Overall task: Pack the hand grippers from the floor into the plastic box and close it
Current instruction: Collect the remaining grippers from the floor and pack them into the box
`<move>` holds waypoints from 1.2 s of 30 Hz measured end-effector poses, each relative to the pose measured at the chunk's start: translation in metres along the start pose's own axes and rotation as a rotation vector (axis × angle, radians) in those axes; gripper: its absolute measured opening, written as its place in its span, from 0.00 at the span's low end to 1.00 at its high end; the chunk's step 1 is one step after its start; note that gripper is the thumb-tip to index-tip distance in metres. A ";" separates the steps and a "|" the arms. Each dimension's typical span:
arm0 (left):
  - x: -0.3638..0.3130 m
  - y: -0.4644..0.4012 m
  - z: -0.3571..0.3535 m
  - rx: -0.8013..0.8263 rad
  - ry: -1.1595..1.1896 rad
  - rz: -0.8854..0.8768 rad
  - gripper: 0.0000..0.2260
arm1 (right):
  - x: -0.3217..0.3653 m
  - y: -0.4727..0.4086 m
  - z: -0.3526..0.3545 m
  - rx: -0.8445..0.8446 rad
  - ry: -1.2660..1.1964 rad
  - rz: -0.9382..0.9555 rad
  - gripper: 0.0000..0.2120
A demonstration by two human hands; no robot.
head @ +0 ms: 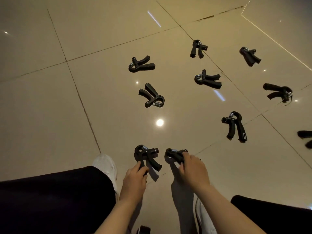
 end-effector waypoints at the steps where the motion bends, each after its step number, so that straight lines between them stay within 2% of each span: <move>1: -0.006 0.008 0.002 -0.005 0.021 -0.018 0.09 | -0.001 0.007 0.007 -0.034 -0.037 0.003 0.16; 6: -0.030 0.032 0.018 -0.034 0.072 -0.069 0.08 | -0.004 0.037 0.011 -0.060 -0.083 0.036 0.16; 12: -0.041 0.016 0.025 -0.016 0.030 -0.129 0.10 | -0.006 0.045 0.008 -0.050 -0.148 0.013 0.13; 20: -0.017 0.005 0.031 -0.197 0.133 -0.013 0.12 | -0.010 0.034 -0.002 -0.002 -0.210 -0.021 0.13; 24: -0.001 0.017 0.019 -0.143 0.025 -0.057 0.11 | -0.007 0.032 0.000 -0.015 -0.179 -0.028 0.16; 28: 0.000 0.025 0.015 -0.173 0.111 -0.027 0.14 | -0.011 0.037 0.007 -0.061 -0.138 -0.053 0.19; 30: -0.006 0.025 0.015 -0.174 0.156 -0.032 0.18 | -0.015 0.040 0.006 -0.070 -0.186 -0.061 0.18; 33: -0.011 0.024 0.015 -0.172 0.253 0.052 0.23 | -0.021 0.046 0.007 -0.076 -0.311 -0.105 0.18; 36: -0.012 0.027 0.016 -0.199 0.257 0.053 0.18 | -0.033 0.052 0.011 -0.055 -0.466 -0.226 0.25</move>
Point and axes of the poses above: each hand's wrist, its own y-axis away from the middle knuckle, its own z-axis out of the back of the hand, x = y × z, the point moved 6 cm from there along -y, towards the middle knuckle, and after that the axes turned 7 degrees about y, right-handed, at the moved point
